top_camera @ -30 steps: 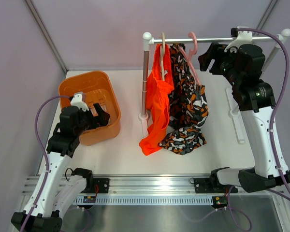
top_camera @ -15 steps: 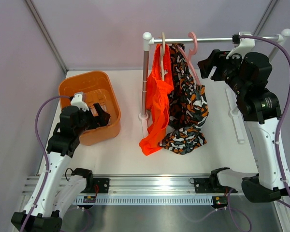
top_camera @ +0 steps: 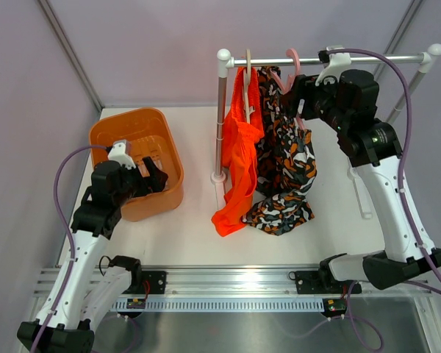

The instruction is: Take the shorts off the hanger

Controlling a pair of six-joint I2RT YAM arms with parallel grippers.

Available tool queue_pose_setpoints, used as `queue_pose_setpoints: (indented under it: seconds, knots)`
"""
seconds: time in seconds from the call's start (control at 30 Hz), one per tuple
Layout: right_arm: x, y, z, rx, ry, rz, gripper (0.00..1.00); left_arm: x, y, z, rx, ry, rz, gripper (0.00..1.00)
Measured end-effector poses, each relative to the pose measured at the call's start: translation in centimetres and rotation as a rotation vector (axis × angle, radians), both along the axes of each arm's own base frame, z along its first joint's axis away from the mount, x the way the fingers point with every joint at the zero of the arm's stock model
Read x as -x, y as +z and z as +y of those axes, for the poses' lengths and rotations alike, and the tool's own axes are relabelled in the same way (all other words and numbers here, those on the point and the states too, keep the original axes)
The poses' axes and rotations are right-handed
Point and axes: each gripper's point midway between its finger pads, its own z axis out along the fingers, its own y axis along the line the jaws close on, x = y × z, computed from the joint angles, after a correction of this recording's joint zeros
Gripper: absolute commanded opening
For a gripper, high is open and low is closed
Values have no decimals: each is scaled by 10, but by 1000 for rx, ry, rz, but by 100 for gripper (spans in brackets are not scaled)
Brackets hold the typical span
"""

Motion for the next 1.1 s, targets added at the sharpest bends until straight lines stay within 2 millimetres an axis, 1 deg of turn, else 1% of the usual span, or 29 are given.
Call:
queue_pose_setpoints:
  seconds: [0.13, 0.17, 0.3, 0.4, 0.53, 0.63, 0.83, 0.93, 1.03, 1.07, 1.1]
  knots:
    - [-12, -13, 8, 31, -1, 22, 69, 0, -1, 0, -1, 0, 4, 99]
    - [-16, -15, 9, 39, -5, 23, 66, 0, -1, 0, -1, 0, 4, 99]
    - [-28, -19, 10, 59, -29, 14, 59, 0, -1, 0, -1, 0, 4, 99]
    - [-33, -16, 10, 63, -43, -5, 58, 0, -1, 0, -1, 0, 4, 99]
    - [-37, -7, 10, 61, -58, -49, 55, -1, -1, 0, -1, 0, 5, 99]
    - [-40, -3, 9, 60, -69, -65, 54, -1, -1, 0, -2, 0, 5, 99]
    - [-49, -14, 13, 76, -70, -44, 54, -1, -1, 0, -1, 0, 5, 99]
    - [-50, -16, 15, 80, -65, -40, 54, -1, -1, 0, -1, -1, 5, 99]
    - [-49, -16, 17, 82, -63, -41, 46, -1, -1, 0, -1, -1, 5, 99]
    - [-49, -16, 17, 83, -66, -41, 41, 0, -1, 0, -1, -1, 5, 99]
    - [-49, -15, 17, 81, -65, -44, 38, 0, -1, 0, -1, -1, 5, 99]
